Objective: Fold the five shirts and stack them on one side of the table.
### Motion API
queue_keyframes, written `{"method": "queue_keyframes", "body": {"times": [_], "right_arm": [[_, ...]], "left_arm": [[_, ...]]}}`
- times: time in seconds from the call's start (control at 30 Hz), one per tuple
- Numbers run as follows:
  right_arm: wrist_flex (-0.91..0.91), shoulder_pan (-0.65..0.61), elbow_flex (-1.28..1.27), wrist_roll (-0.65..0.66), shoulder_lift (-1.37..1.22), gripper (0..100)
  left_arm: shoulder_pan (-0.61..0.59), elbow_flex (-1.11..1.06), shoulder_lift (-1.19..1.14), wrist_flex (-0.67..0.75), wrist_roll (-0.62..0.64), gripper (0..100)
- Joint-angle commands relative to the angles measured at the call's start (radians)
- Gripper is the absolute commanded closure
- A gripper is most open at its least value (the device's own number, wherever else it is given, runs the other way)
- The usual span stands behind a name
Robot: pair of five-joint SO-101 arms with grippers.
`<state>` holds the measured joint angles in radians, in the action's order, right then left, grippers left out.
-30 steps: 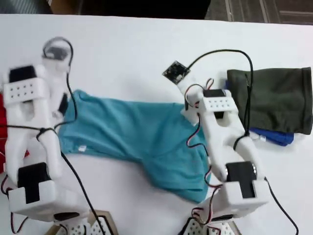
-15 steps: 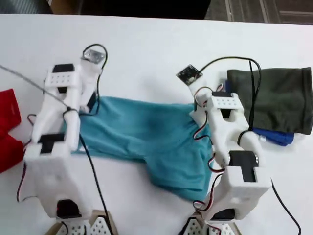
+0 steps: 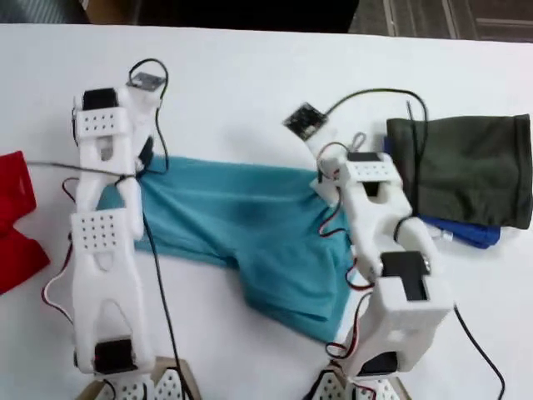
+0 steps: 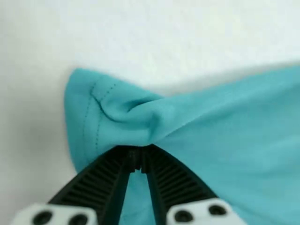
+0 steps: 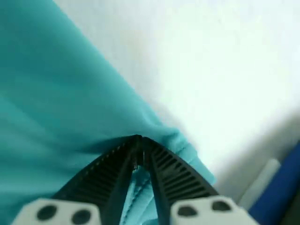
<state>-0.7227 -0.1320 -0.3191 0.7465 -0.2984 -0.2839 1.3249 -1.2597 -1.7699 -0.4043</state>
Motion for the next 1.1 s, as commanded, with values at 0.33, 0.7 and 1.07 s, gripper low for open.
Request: {"method": "queue_keyframes", "body": {"times": [0.33, 0.7, 1.07], "right_arm": [[-0.469, -0.002, 0.715, 0.009, -0.295, 97.8], [-0.816, -0.056, 0.804, 0.009, -0.068, 97.7], [-0.519, -0.265, -0.008, 0.011, 0.415, 97.7]], "left_arm": [[-0.044, 0.156, 0.109, -0.011, 0.021, 97], [-0.008, -0.162, 0.405, -0.018, 0.021, 97], [0.052, -0.928, 0.858, 0.229, 0.020, 97]]}}
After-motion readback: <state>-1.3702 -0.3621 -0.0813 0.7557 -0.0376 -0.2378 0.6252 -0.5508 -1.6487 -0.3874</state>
